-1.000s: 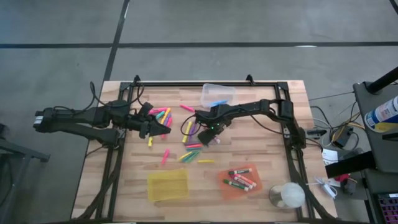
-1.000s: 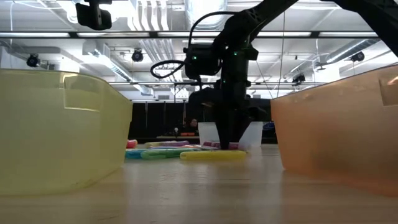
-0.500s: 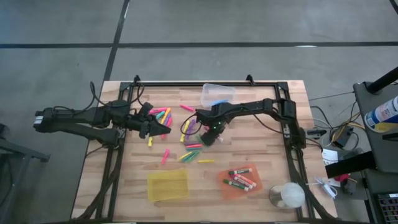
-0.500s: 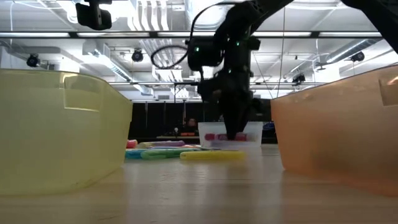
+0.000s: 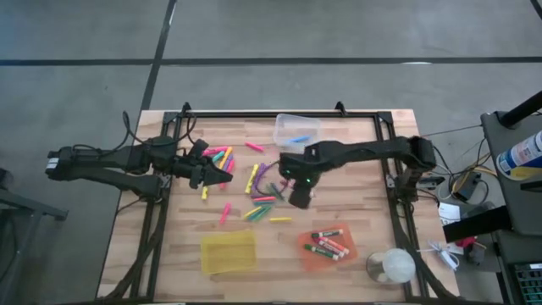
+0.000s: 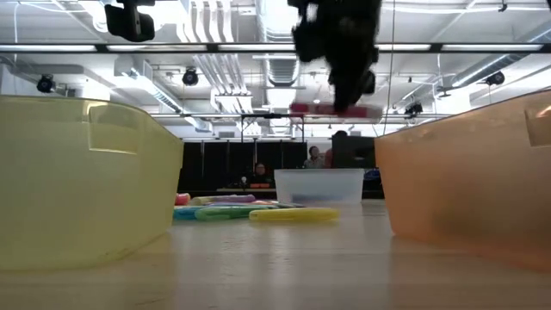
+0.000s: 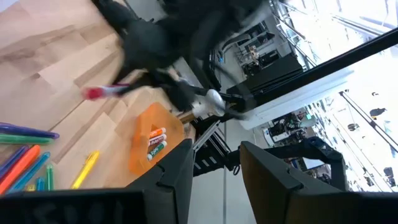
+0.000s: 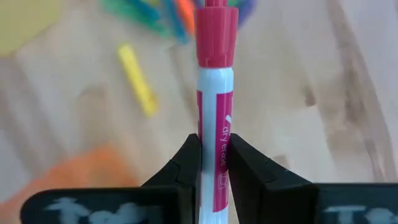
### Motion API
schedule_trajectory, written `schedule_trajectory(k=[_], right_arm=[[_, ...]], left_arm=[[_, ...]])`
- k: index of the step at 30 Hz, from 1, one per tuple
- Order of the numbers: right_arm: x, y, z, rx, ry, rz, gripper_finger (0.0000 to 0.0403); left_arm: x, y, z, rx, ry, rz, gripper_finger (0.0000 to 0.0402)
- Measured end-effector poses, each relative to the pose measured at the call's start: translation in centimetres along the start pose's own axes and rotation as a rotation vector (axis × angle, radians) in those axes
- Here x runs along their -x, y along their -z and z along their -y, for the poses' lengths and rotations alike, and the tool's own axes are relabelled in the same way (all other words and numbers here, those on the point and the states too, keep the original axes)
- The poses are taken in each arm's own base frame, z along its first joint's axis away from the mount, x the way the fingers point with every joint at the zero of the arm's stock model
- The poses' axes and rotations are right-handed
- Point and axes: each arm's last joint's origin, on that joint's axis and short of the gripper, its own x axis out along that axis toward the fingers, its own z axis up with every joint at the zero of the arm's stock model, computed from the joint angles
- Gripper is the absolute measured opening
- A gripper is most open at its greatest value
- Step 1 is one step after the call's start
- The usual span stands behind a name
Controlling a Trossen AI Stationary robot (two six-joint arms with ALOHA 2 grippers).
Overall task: Pick & Place Markers
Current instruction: Put the pink marker pen into the orange bin, then put the right yellow highlighter pen into the transparent bin
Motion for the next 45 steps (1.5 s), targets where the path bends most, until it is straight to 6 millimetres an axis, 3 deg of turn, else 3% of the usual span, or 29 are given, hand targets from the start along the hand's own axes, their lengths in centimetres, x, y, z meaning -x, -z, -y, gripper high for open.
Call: schedule_trajectory(k=[9, 16, 21, 30, 45], right_arm=[[2.8, 5.8, -6.5, 0.245, -0.040, -0.081, 0.0048], [2.1, 9.2, -10.4, 0.347, -0.051, -0.135, 0.0048], [0.5, 11.4, -12.3, 0.379, -0.040, -0.205, 0.0048], [-3.4, 14.2, -12.6, 0.419, 0.041, -0.335, 0.0053], [-4.5, 14.9, -11.7, 0.307, 0.096, -0.364, 0.0134]], left_arm=[[0.0, 0.0, 0.0, -0.001, 0.000, 0.001, 0.0128], [0.0, 0.0, 0.0, -0.001, -0.001, 0.000, 0.0128], [0.0, 0.0, -0.1, 0.000, -0.004, -0.006, 0.0128], [0.0, 0.1, -0.1, 0.001, -0.007, -0.008, 0.0128], [0.0, 0.1, -0.1, 0.003, -0.010, -0.011, 0.0128]])
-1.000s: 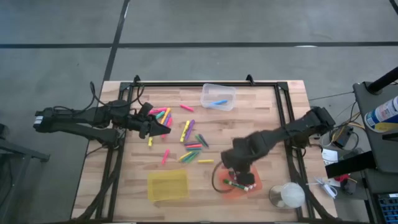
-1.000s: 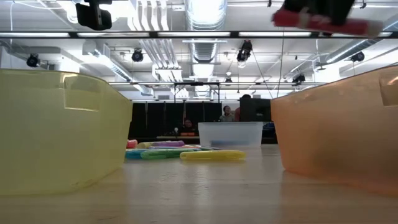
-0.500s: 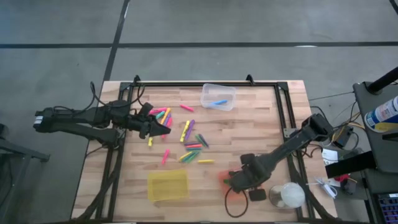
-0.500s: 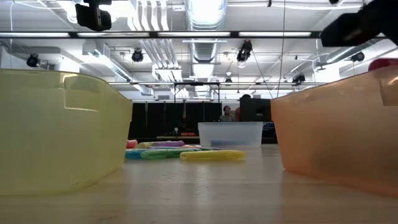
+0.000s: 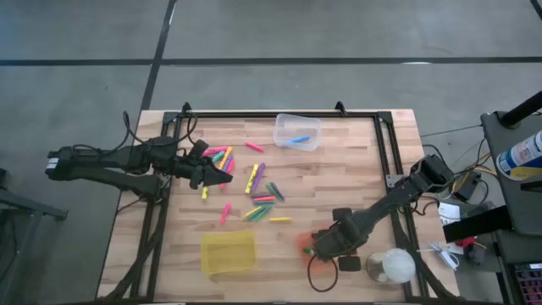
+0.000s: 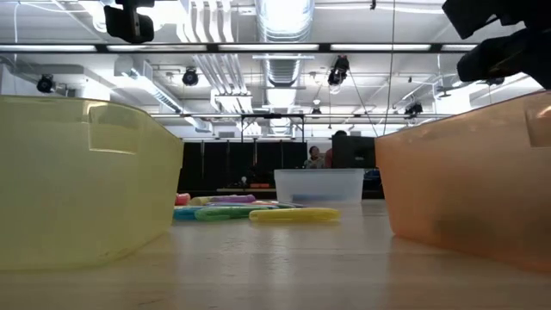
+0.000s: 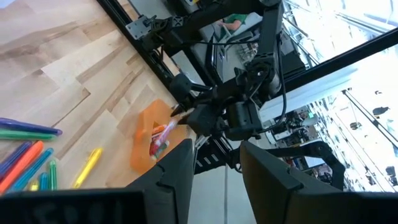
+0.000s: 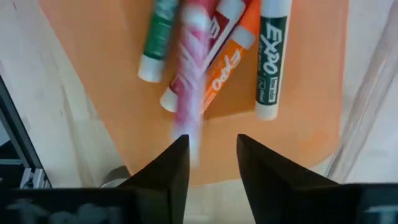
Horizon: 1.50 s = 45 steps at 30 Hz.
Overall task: Pick & Place Markers
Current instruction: Put the right yellow highlighter pen into the transparent bin
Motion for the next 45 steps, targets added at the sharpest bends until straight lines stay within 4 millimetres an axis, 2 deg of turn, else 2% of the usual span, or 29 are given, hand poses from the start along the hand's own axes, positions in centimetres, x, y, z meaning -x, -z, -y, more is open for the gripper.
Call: schedule_trajectory(k=[8, 12, 18, 23, 29, 32, 36, 40, 45], right_arm=[[1.4, -0.1, 0.5, -0.003, 0.001, 0.013, 0.0158], [2.4, -0.2, 1.5, -0.055, 0.039, 0.071, 0.0159], [4.5, -0.2, 3.8, -0.179, 0.033, 0.155, 0.0155], [7.1, 0.0, 6.1, -0.364, 0.065, 0.344, 0.0159], [10.8, -0.3, 8.4, -0.613, 0.032, 0.719, 0.0160], [12.5, -0.5, 9.2, -0.728, 0.025, 0.914, 0.0160], [14.1, -0.8, 10.0, -0.755, 0.051, 1.082, 0.0162], [14.9, -1.0, 10.6, -0.743, 0.063, 1.151, 0.0158], [15.3, -0.9, 10.7, -0.727, 0.060, 1.176, 0.0150]], left_arm=[[0.0, 0.0, 0.0, -0.005, 0.000, 0.000, 0.0128], [0.0, 0.1, -0.2, -0.004, -0.026, -0.011, 0.0128], [0.1, 0.6, -1.3, 0.009, -0.157, -0.028, 0.0128], [0.3, 1.0, -2.4, -0.011, -0.304, -0.024, 0.0128], [0.1, 1.6, -4.3, -0.010, -0.529, -0.054, 0.0128], [-0.6, 1.5, -4.6, -0.020, -0.554, -0.060, 0.0128], [-2.2, 0.7, -5.2, -0.018, -0.591, -0.097, 0.0128], [-3.9, 0.0, -6.4, 0.020, -0.629, -0.175, 0.0128], [-6.0, -1.2, -8.0, 0.043, -0.708, -0.193, 0.0128]])
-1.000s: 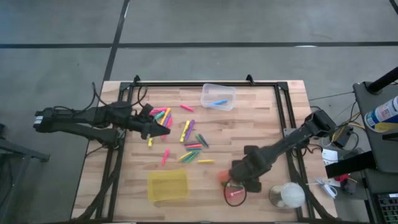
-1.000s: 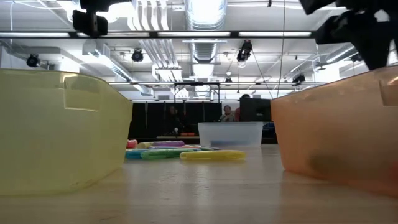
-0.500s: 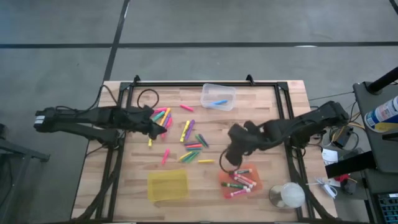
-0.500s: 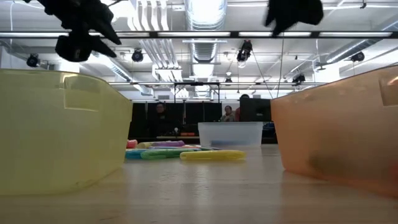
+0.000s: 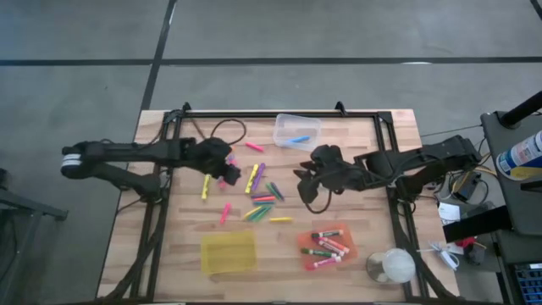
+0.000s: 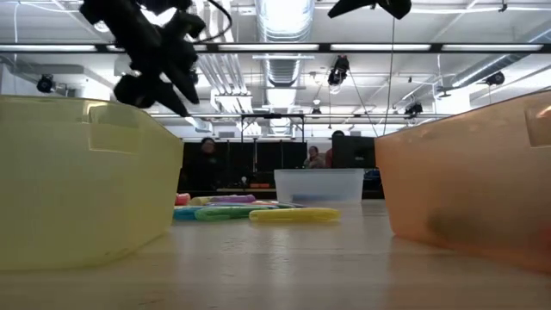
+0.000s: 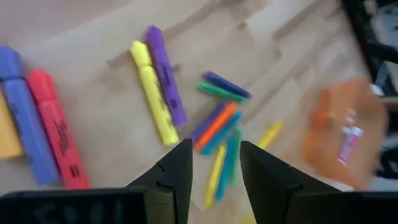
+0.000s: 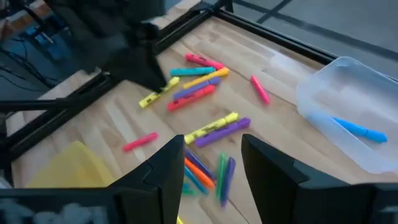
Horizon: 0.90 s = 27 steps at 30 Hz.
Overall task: Pick & Place Markers
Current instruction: Put the right yellow highlighter pen into the transparent bin
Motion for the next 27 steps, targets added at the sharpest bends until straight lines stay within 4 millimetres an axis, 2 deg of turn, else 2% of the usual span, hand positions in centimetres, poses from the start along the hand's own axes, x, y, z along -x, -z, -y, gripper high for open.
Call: schedule_trajectory(k=[6, 12, 20, 27], right_arm=[[1.4, -1.6, -0.1, 0.011, -0.085, 0.094, 0.0139], [4.0, -3.2, 1.1, 0.034, -0.128, 0.166, 0.0130], [7.0, -4.5, 2.7, 0.033, -0.169, 0.231, 0.0129], [8.1, -4.8, 3.3, 0.029, -0.182, 0.248, 0.0124]], left_arm=[[-2.7, -2.2, 0.5, -0.011, -0.072, -0.021, 0.0128], [-5.9, -4.2, 0.4, -0.055, -0.149, -0.064, 0.0128], [-10.3, -4.5, -0.6, -0.061, -0.244, -0.158, 0.0128], [-12.2, -4.0, -1.3, -0.035, -0.292, -0.203, 0.0128]])
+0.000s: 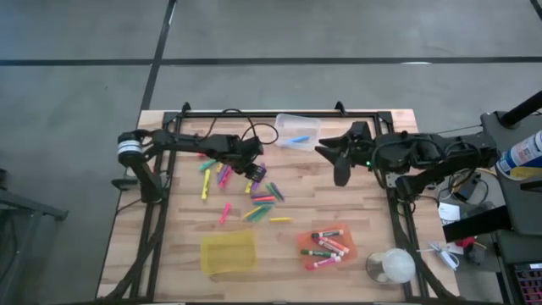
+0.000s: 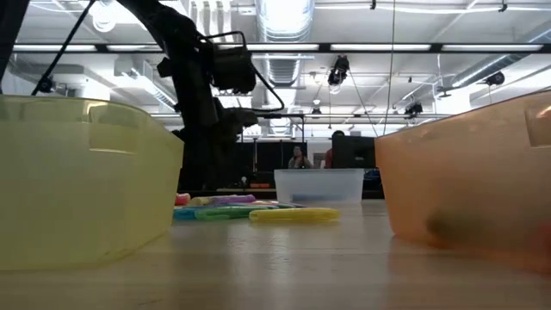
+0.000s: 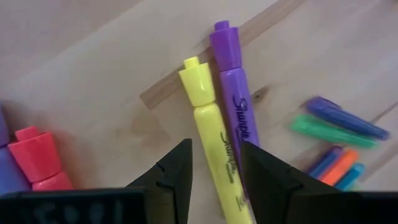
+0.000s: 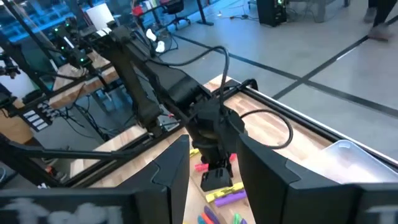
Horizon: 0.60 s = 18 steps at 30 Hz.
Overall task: Pick & Place Markers
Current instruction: Put the right yellow highlighter pen into the transparent bin
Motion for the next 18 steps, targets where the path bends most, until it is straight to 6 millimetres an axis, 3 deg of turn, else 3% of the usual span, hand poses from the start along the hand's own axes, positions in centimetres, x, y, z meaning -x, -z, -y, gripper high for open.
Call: schedule_trajectory(k=[18], right_arm=[[0.0, 0.0, 0.0, 0.051, 0.000, -0.001, 0.0106]], left_arm=[[-2.4, 0.0, -0.1, -0.006, -0.041, -0.046, 0.0128]])
